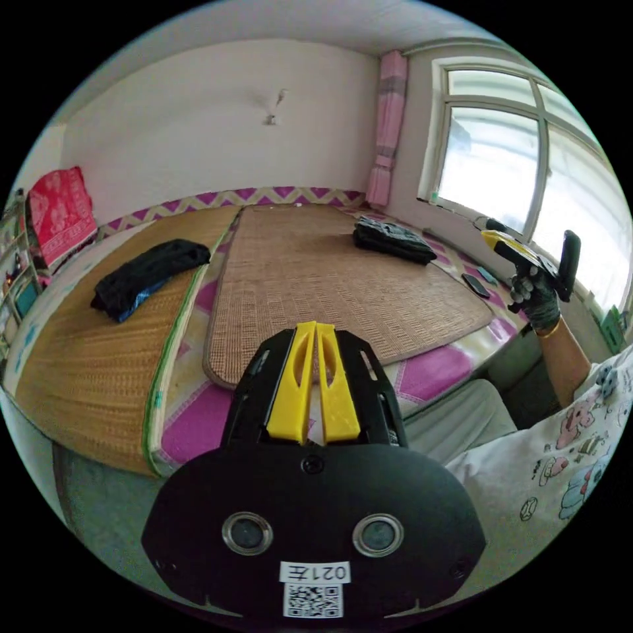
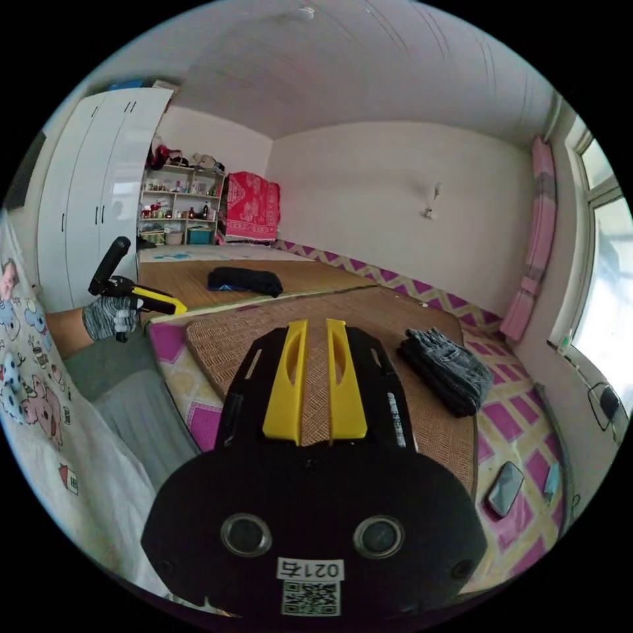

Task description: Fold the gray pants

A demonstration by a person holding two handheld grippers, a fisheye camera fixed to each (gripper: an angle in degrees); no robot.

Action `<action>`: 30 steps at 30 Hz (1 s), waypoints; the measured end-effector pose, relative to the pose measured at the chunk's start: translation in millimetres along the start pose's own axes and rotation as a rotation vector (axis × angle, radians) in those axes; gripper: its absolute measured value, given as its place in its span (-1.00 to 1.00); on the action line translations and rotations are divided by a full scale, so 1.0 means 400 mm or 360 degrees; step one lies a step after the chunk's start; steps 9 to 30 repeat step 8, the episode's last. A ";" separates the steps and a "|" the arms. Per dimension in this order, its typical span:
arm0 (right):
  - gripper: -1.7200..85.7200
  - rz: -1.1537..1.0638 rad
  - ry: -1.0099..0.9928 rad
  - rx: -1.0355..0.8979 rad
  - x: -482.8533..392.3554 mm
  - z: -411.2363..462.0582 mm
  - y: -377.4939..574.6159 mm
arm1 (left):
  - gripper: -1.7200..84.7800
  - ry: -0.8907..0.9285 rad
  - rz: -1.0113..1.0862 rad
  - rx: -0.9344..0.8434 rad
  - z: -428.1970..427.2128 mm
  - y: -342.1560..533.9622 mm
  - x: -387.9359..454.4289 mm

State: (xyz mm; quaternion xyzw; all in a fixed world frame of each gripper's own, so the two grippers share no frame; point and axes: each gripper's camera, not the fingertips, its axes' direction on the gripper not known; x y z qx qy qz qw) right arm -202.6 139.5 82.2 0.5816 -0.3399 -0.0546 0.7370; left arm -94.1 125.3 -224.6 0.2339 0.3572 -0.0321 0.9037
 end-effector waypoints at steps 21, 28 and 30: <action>-0.97 -0.0116 -0.0495 -0.0154 -0.290 0.466 0.065 | -0.98 -0.0226 -0.0207 -0.0009 -0.149 -0.002 -0.177; -0.97 -0.0116 -0.0495 -0.0154 -0.290 0.466 0.065 | -0.98 -0.0226 -0.0207 -0.0009 -0.149 -0.002 -0.177; -0.97 -0.0116 -0.0495 -0.0154 -0.290 0.466 0.065 | -0.98 -0.0226 -0.0207 -0.0009 -0.149 -0.002 -0.177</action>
